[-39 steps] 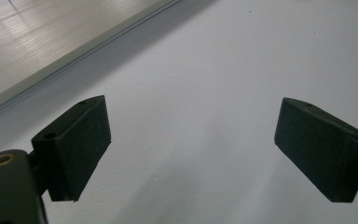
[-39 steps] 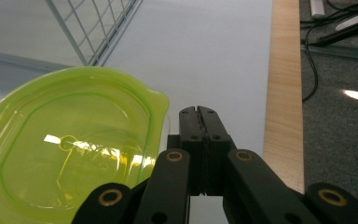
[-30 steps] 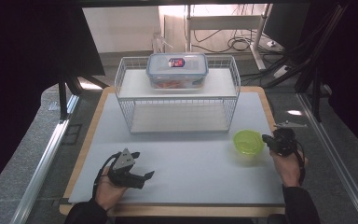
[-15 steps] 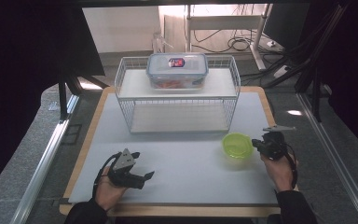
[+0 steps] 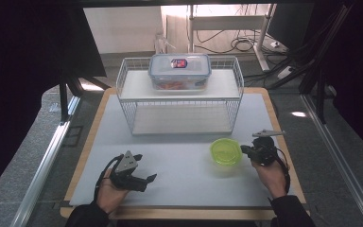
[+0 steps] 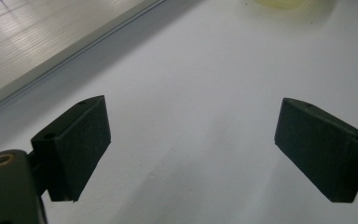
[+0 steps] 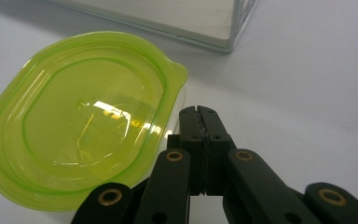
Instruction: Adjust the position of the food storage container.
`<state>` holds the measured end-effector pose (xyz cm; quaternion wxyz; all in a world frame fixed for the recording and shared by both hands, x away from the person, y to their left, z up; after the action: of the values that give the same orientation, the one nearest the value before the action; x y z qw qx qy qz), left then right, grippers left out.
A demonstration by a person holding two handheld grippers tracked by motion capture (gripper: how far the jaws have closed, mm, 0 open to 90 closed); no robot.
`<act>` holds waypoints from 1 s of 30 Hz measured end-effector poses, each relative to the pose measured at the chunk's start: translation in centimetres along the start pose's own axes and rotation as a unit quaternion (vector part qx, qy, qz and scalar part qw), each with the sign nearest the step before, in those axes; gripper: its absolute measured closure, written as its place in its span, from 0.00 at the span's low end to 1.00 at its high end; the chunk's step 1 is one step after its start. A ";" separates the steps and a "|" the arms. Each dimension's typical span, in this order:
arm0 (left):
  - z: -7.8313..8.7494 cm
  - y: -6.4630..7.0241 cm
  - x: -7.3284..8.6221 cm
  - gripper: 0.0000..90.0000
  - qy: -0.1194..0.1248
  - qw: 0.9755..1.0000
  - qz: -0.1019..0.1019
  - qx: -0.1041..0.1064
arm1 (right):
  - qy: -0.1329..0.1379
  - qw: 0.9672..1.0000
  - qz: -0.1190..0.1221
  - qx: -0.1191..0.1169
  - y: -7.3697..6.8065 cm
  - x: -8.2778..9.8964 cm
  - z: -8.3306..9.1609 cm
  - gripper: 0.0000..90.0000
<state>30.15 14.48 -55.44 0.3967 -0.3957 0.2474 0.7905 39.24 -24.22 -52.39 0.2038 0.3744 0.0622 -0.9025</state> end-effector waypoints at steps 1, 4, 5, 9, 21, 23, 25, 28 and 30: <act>0.0 0.0 0.0 0.11 0.000 1.000 0.000 0.000 | -0.001 1.000 0.002 0.000 -0.1 0.0 0.0 1.00; 0.0 0.0 0.0 0.11 -0.001 1.000 -0.001 0.000 | -0.018 1.000 0.014 0.007 0.2 0.5 -0.6 1.00; 0.0 0.0 0.0 0.11 -0.001 1.000 -0.001 0.000 | -0.023 1.000 0.013 0.009 0.3 0.7 -0.8 1.00; 0.0 0.0 0.1 0.11 -0.004 1.000 -0.002 0.000 | -0.035 0.999 0.007 -0.014 0.2 1.3 -1.5 1.00; 0.5 -0.7 0.6 0.10 -0.026 1.000 -0.001 -0.012 | -0.032 0.997 -0.008 -0.063 -2.0 1.4 -2.2 1.00; 0.6 -0.8 0.6 0.10 -0.026 1.000 0.000 -0.014 | -0.031 0.997 -0.009 -0.070 -2.5 1.3 -2.4 1.00; 0.7 -0.8 0.6 0.10 -0.027 1.000 -0.001 -0.015 | -0.029 0.997 -0.003 -0.075 -3.1 1.2 -2.7 1.00; 0.7 -0.8 0.6 0.10 -0.024 1.000 0.001 -0.015 | -0.031 0.996 0.009 -0.081 -4.0 1.1 -3.0 1.00; 0.7 -0.7 0.6 0.10 -0.027 1.000 0.003 -0.012 | -0.033 0.996 0.014 -0.086 -4.7 1.0 -3.2 1.00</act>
<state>30.23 15.59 -55.58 0.3962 -0.3781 0.2285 0.8049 38.75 -19.46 -55.54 0.2494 0.3260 0.1273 -0.9029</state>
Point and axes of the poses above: each handheld gripper's, and its own axes: z roughly backward along the jaws, x roughly out of its underside, y roughly to its right, the point moved 6 cm from there along -z, roughly forward along the jaws, and after that the axes turned 10 degrees about x, right-handed, at the moved point
